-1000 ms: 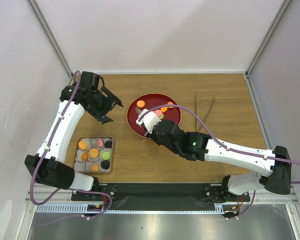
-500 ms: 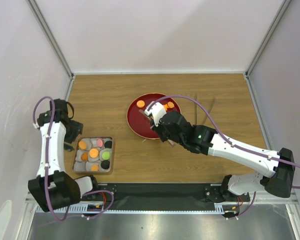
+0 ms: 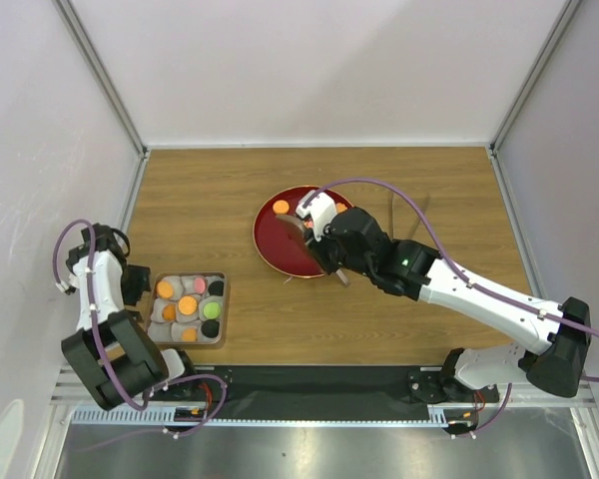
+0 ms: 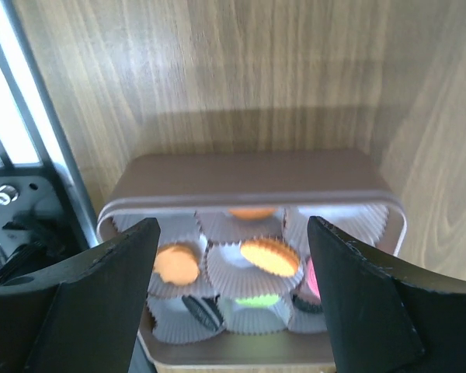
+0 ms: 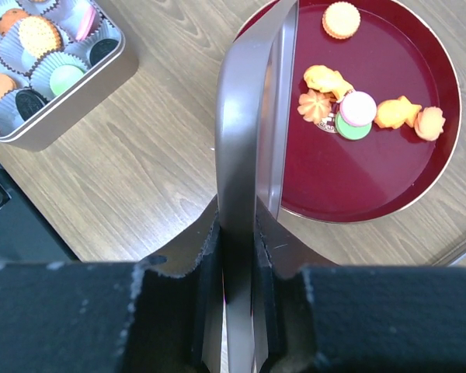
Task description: Pack the cookies
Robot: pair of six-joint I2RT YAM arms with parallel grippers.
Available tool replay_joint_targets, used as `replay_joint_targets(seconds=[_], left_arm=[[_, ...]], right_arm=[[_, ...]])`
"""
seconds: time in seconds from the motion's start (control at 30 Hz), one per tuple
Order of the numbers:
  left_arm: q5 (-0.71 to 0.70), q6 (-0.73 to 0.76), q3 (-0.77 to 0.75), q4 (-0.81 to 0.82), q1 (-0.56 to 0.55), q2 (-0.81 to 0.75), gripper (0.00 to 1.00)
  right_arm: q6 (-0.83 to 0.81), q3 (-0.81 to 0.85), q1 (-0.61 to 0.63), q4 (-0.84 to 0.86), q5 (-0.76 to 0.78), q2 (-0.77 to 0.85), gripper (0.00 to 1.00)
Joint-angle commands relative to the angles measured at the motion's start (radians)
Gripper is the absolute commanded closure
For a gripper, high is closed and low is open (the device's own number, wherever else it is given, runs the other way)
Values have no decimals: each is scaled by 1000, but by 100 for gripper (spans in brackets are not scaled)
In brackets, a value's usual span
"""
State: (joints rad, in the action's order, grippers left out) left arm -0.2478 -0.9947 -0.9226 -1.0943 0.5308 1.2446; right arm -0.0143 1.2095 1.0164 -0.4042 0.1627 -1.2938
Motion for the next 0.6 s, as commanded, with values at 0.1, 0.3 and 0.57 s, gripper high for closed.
replay_joint_targets(seconds=[0.1, 0.3, 0.57], left_arm=[[38, 27, 45, 126, 57, 61, 17], [79, 36, 96, 186, 60, 111, 17], [127, -24, 189, 206, 58, 85, 20]], right_arm=[[10, 39, -21, 2, -28, 45, 100], [10, 25, -27, 7, -28, 56, 100], [39, 2, -32, 16, -22, 73, 100]])
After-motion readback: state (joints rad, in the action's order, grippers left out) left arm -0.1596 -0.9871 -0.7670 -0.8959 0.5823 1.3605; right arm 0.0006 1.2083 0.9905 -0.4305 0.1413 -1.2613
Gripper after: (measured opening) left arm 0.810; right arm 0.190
